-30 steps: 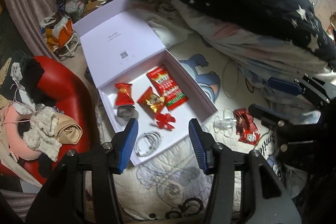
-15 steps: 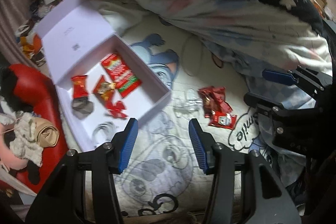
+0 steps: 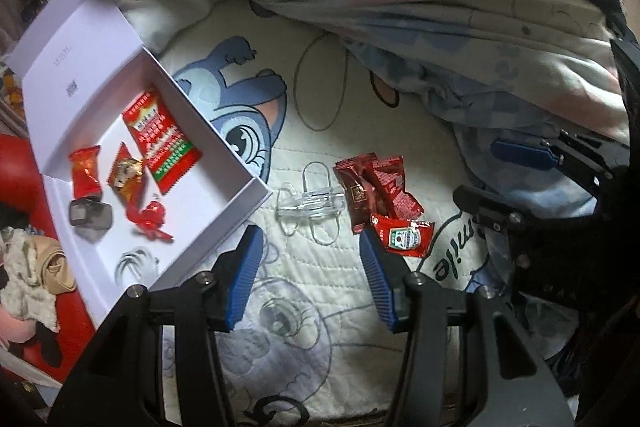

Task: Organize objects
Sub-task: 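Withdraw both grippers from the box toward the remaining items, then grasp the clear plastic piece with the left gripper while the right grasps the red ketchup packet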

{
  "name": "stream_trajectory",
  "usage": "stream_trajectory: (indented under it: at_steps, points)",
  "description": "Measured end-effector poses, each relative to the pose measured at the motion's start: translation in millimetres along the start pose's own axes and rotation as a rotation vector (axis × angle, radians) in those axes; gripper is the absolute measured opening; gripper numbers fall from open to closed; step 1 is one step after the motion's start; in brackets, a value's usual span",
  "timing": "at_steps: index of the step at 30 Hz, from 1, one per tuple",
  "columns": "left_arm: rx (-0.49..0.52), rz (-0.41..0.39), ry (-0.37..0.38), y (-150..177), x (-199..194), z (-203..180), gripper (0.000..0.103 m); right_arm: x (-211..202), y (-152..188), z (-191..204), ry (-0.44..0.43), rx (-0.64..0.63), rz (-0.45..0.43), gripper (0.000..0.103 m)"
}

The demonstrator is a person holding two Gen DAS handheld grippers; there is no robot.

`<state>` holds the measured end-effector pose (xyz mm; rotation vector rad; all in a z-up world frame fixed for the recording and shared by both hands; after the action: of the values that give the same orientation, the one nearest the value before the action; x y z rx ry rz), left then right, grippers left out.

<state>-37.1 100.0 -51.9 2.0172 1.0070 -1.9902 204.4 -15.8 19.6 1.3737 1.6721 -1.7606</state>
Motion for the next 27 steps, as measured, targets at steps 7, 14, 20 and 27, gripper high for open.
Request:
stream_trajectory:
  at_steps: [7,14,20,27]
  points:
    - [-0.031,0.038,0.071,0.6,31.3,-0.7,0.048,24.9,5.9,-1.5,-0.022,0.029,0.056,0.059]
    - [0.034,0.067,0.07,1.0,53.1,-6.0,0.048,50.5,14.8,4.6,0.003,0.013,0.106,0.06]
    - [0.002,0.087,0.087,1.8,67.0,0.9,0.048,67.0,16.9,4.2,-0.016,0.038,0.133,0.059]
    - [-0.019,0.088,0.125,6.8,74.9,6.0,0.048,88.1,17.2,7.2,-0.054,0.066,0.167,0.059]
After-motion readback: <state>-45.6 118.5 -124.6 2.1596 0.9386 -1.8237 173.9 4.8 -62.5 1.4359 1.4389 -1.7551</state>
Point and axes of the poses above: each gripper's, at about its wrist camera, not at the fingertips, and x roughly the way its jaws point, z to its left, y to its underside, the point moved 6 cm from there along x, roughly the way its jaws point, and after that the axes turned 9 degrees about x, right-handed, at the moved point
